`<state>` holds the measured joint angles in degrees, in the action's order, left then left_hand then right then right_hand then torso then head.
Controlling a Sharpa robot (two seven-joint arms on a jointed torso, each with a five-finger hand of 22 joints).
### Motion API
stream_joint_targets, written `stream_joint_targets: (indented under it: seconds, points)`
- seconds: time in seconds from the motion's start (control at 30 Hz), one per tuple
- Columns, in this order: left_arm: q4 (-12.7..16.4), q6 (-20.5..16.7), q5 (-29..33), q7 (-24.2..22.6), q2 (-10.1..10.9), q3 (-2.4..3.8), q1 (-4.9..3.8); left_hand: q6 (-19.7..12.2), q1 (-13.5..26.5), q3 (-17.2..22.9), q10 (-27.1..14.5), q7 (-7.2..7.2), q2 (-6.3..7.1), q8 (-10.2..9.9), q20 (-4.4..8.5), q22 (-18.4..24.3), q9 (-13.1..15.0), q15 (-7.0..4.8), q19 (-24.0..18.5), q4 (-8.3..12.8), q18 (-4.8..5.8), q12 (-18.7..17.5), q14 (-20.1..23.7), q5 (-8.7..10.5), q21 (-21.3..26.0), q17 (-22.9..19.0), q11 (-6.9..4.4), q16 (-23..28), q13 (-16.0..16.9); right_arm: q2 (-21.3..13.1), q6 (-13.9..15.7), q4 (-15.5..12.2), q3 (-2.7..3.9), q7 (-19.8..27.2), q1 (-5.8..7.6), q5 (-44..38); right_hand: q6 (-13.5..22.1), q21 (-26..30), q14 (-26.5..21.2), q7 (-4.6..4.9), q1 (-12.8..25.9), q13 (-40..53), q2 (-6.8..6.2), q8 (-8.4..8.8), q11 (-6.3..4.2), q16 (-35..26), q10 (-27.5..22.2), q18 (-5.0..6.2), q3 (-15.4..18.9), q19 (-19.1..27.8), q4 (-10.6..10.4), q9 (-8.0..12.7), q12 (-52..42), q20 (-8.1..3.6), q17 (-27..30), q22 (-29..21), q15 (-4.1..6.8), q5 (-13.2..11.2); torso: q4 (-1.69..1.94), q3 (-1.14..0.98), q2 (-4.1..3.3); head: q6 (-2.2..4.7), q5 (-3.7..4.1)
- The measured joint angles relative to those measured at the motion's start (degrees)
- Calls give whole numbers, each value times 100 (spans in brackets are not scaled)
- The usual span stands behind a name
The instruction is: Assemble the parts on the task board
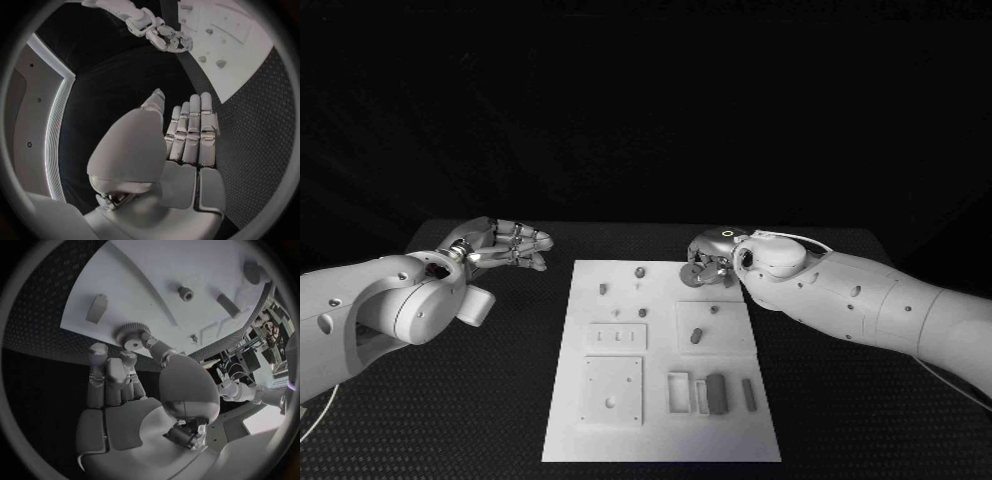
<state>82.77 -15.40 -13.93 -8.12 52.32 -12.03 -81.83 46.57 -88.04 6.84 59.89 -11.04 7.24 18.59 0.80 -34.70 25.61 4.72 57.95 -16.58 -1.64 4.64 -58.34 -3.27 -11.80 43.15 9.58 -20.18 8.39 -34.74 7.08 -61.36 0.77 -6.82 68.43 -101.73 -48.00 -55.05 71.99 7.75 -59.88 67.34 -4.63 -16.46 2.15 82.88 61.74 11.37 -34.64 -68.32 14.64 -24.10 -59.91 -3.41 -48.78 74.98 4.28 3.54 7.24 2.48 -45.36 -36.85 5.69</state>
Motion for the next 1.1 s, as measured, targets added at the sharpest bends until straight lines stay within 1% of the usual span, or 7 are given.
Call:
stream_joint_targets:
  seconds: [0.13, 0.23, 0.33, 0.67, 0.9, 0.97, 1.1]
  points:
    - [27, 2, 0, 0, 10, 0, 0, 0, 0, 15, 0, 0, 0, 0, 0, 0, 0, 0, 0, -16, 6, 0, 0, 0, 0, 0, 0, 0, 0, 0, 3, -3, -17, 3, 8, -5, -48, -29, 0, -48, -32, -29, 57, -18, 0, 21, 0, -2, -2, 1, 97, 0, -67, 0, 0, 0, 0, 0, -1, 0, 0, -4, -4]
    - [36, 5, 0, -2, 10, 0, 0, 0, 0, 15, 0, 0, 0, 0, 0, 0, 0, 0, 0, -16, 14, 0, 0, 0, 0, 0, 0, 0, 0, 3, 45, -6, -25, 3, 7, -26, -124, -30, 51, -124, -45, -63, 105, -136, -56, 21, 56, -1, -32, 0, 143, -24, -111, 1, 0, 0, 34, -5, -3, 0, -2, -15, -5]
    - [36, 7, -1, -4, 1, 0, 0, 0, 0, 15, 0, 0, 0, 0, 0, 0, 0, 0, 0, -16, -11, 0, 0, 0, 0, 5, 0, 0, 0, 8, 106, -6, -33, 3, -1, -47, -132, -53, 64, -132, -45, -104, 150, -210, -117, 21, 90, -1, -25, -2, 150, -61, -112, 3, 0, 0, 85, -22, -8, 0, -3, -24, -5]
    - [33, 9, -2, -8, -6, 0, -1, 0, 0, 28, 0, 0, 0, 0, 0, 1, 1, 0, 0, -3, -50, 0, 0, 0, 0, 6, 0, 0, 1, -27, 326, -85, -62, -29, -44, -134, -140, -53, 78, -140, -40, -176, 155, -233, -145, 21, 104, -2, -34, -4, 160, -98, -112, 6, 11, 0, 124, -22, 7, 1, 2, -32, 1]
    - [30, 8, -2, -10, 3, 0, -1, 0, 0, 28, 0, 0, 0, 0, 0, -5, 1, 0, 0, -3, -48, -23, 0, 0, 0, 11, 0, 14, -1, -92, 449, -334, -78, -121, -86, -309, -160, -53, 80, -160, -60, -214, 130, -231, -165, 21, 124, -1, -39, -29, 167, -98, -112, -18, 17, 0, 126, -22, 4, 3, 5, -10, -23]
    - [29, 7, -2, -11, 2, 0, -1, 0, 0, 28, 0, 0, 0, 0, 0, -5, 1, 0, 0, -3, -47, -24, 0, 0, 0, 11, 0, 22, -4, -118, 482, -437, -69, -145, -86, -368, -200, -53, 80, -200, -39, -217, 91, -231, -165, 21, 125, -1, -36, -31, 170, -99, -112, -18, 23, 0, 125, -22, -2, 3, 5, -3, -25]
    - [31, 7, -2, -11, -2, 0, 0, 0, 0, 28, 0, 0, 0, 0, 0, -4, 1, 0, 0, -3, -43, -25, 0, 0, 0, 17, 0, 22, -4, -175, 560, -640, -53, -192, -55, -477, -210, -53, 100, -210, -31, -246, 83, -231, -185, 21, 145, 0, -32, -31, 173, -101, -112, -17, 26, 0, 145, -22, -5, 3, 5, 15, -21]
